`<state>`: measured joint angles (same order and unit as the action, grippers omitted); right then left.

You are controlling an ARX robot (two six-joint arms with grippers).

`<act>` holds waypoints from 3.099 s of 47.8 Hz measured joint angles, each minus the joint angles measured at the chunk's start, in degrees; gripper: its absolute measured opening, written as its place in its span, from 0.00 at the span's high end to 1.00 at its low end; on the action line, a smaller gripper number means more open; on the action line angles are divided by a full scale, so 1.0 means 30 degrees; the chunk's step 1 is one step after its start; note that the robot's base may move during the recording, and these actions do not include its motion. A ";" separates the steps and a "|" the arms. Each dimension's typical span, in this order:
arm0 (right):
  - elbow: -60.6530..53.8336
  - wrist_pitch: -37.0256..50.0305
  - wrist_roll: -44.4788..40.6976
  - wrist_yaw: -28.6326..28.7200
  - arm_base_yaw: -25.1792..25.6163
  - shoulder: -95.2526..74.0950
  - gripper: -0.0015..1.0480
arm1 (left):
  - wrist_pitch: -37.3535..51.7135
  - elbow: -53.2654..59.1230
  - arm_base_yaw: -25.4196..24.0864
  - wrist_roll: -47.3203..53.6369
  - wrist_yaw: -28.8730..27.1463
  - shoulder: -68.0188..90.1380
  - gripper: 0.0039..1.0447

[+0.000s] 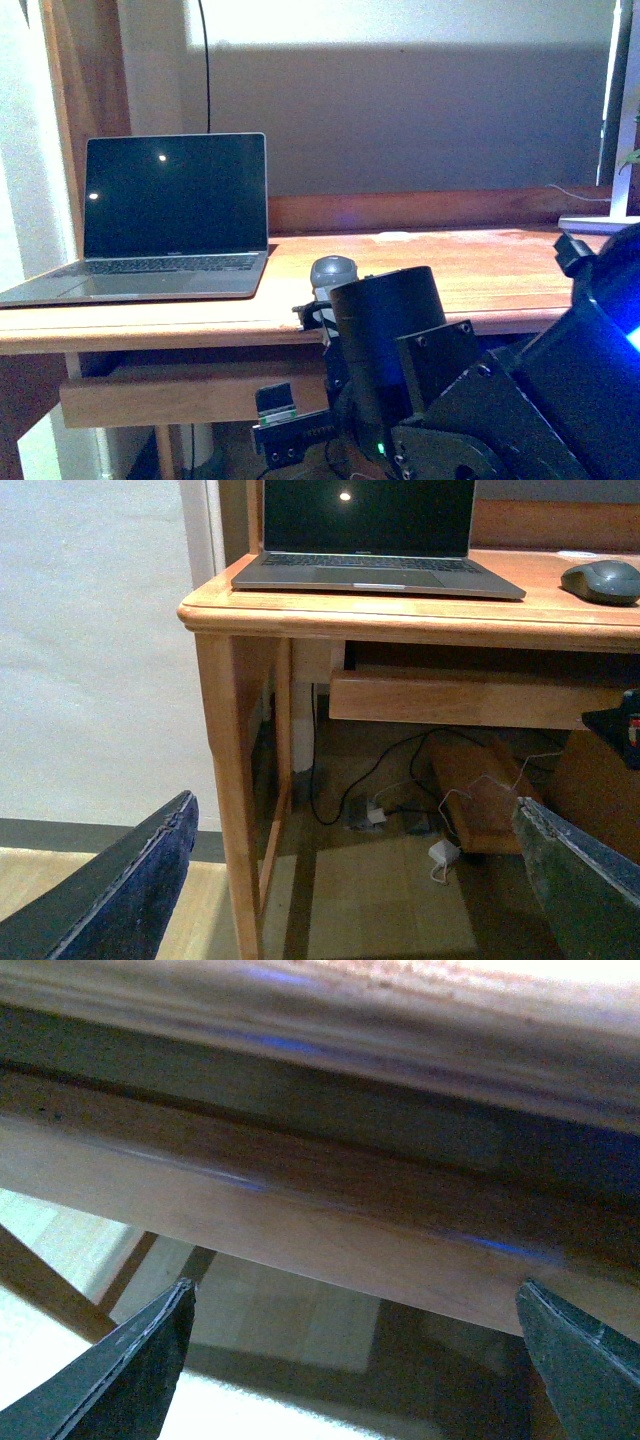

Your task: Place mouse

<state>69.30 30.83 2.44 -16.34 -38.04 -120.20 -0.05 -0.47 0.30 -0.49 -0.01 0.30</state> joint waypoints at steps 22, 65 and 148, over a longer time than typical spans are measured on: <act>-0.0816 0.0313 0.1370 -0.0459 0.0342 0.0852 0.07 | 0.0000 0.0000 0.0000 0.0000 0.0000 0.0000 0.07; -1.6342 -0.2696 0.4277 -0.4481 0.0794 2.3737 0.07 | 0.0000 0.0000 0.0000 0.0000 0.0007 0.0000 0.07; -2.2804 -1.0265 -0.0750 0.5391 1.2604 3.9947 0.47 | 0.0000 0.0000 0.0000 0.0007 0.0000 0.0000 0.07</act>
<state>0.89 0.03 0.19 -0.16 -0.23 -0.36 -0.05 -0.47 0.30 -0.47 -0.01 0.30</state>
